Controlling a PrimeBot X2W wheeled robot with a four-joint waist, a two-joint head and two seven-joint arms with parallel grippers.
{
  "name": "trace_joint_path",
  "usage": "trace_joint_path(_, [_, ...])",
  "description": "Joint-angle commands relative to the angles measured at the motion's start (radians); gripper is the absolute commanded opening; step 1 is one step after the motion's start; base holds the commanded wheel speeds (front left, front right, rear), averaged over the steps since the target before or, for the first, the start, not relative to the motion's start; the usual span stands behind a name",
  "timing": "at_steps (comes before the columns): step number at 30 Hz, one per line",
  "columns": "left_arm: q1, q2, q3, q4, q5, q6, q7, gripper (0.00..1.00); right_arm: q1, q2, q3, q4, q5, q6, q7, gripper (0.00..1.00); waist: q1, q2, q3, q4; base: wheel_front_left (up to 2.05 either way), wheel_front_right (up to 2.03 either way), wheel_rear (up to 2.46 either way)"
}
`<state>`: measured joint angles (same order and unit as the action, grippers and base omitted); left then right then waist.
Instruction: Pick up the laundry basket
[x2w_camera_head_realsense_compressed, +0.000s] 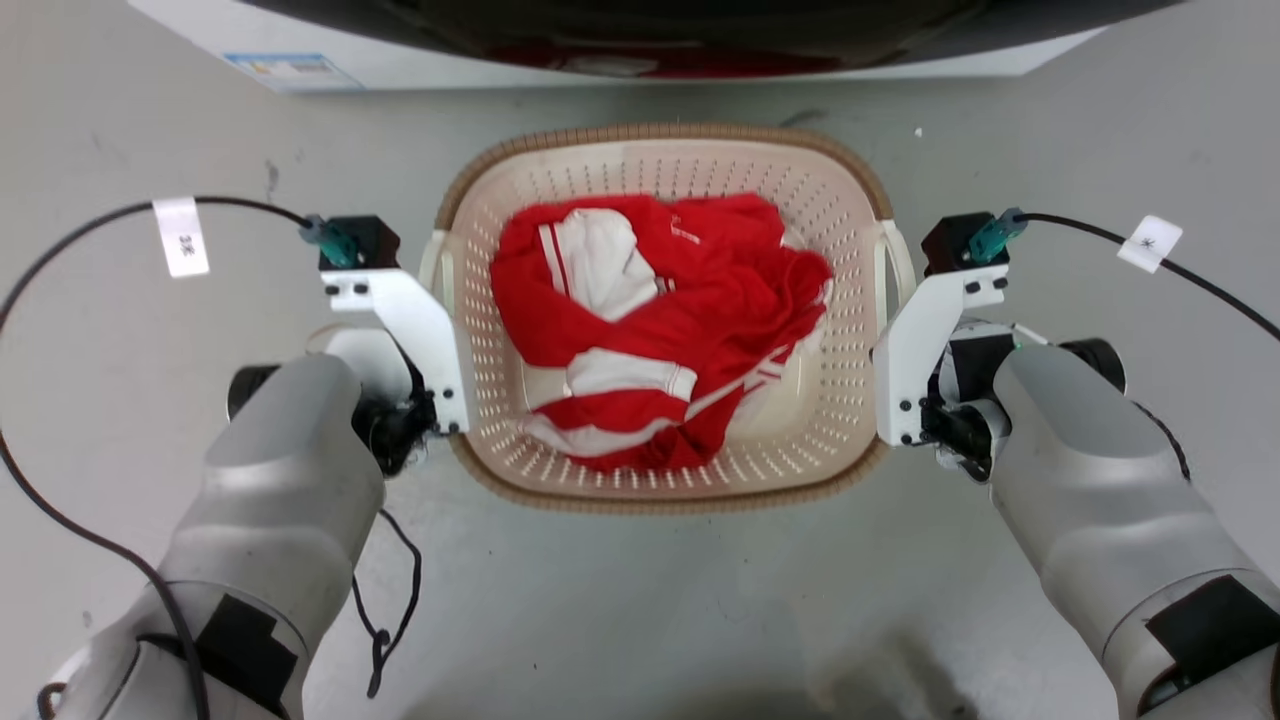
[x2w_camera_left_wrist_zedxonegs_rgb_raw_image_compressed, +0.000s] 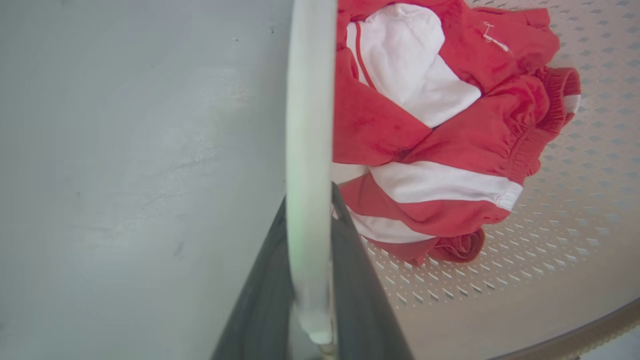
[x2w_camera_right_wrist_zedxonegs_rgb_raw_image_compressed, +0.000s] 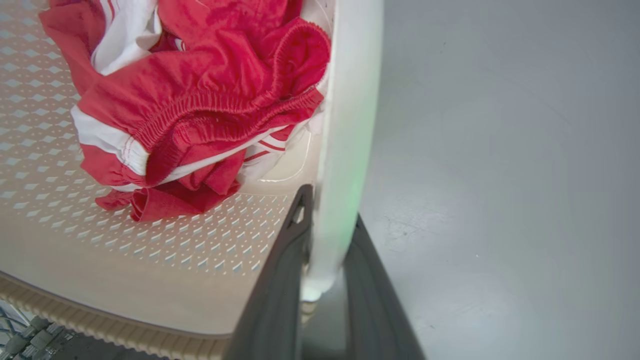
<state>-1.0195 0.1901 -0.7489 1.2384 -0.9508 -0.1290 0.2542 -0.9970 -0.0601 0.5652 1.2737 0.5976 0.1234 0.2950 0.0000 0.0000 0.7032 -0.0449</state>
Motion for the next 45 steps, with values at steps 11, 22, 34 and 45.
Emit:
trace_joint_path(11, [0.095, -0.053, -0.011, 0.022, -0.072, -0.004, 0.156, 0.00, 0.103, 0.022, 0.076, -0.018, 0.136, 0.013, 0.227, 0.00, 0.0000, 0.0000, -0.265, 0.005, 0.00, 0.00, 0.00])
trace_joint_path(22, [0.138, -0.053, -0.019, 0.029, -0.113, -0.004, 0.276, 0.00, 0.152, 0.023, 0.114, -0.004, 0.217, 0.014, 0.384, 0.00, 0.0000, 0.0000, -0.410, 0.007, 0.00, 0.00, 0.00])
trace_joint_path(34, [0.197, -0.053, -0.036, 0.037, -0.134, -0.004, 0.358, 0.00, 0.187, 0.023, 0.163, 0.005, 0.262, 0.014, 0.505, 0.00, 0.0000, 0.0000, -0.584, 0.003, 0.00, 0.00, 0.00])
trace_joint_path(45, [0.238, -0.064, -0.038, 0.041, -0.150, -0.003, 0.390, 0.00, 0.202, 0.023, 0.185, 0.009, 0.262, 0.014, 0.544, 0.00, 0.0000, 0.0000, -0.700, 0.005, 0.00, 0.00, 0.00])
